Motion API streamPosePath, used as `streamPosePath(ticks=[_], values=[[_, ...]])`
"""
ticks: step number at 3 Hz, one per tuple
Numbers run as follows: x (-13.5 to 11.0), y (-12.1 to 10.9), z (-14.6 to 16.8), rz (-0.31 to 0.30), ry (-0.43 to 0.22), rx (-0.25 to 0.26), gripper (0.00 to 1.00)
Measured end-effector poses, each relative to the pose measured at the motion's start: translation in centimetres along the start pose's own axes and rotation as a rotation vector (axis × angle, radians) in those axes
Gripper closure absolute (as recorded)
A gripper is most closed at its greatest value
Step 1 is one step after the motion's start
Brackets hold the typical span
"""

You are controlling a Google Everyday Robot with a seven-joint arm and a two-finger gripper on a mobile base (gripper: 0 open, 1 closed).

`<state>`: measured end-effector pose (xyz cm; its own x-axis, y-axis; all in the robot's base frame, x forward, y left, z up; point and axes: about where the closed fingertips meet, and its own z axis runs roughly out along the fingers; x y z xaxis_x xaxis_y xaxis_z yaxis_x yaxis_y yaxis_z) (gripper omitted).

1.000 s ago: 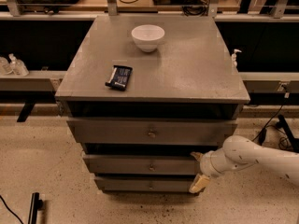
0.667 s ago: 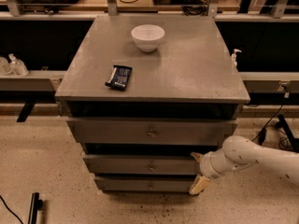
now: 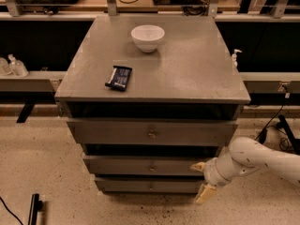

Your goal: Open middle drawer

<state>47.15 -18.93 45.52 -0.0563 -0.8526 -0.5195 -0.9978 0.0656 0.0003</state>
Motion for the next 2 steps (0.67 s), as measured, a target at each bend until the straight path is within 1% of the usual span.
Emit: streamPosePath(ticks=[1, 2], values=[[-1.5, 0.7, -1.0, -0.033, -0.011, 0.003, 0.01], [-3.0, -0.1, -1.1, -0.074, 0.026, 0.041, 0.0]])
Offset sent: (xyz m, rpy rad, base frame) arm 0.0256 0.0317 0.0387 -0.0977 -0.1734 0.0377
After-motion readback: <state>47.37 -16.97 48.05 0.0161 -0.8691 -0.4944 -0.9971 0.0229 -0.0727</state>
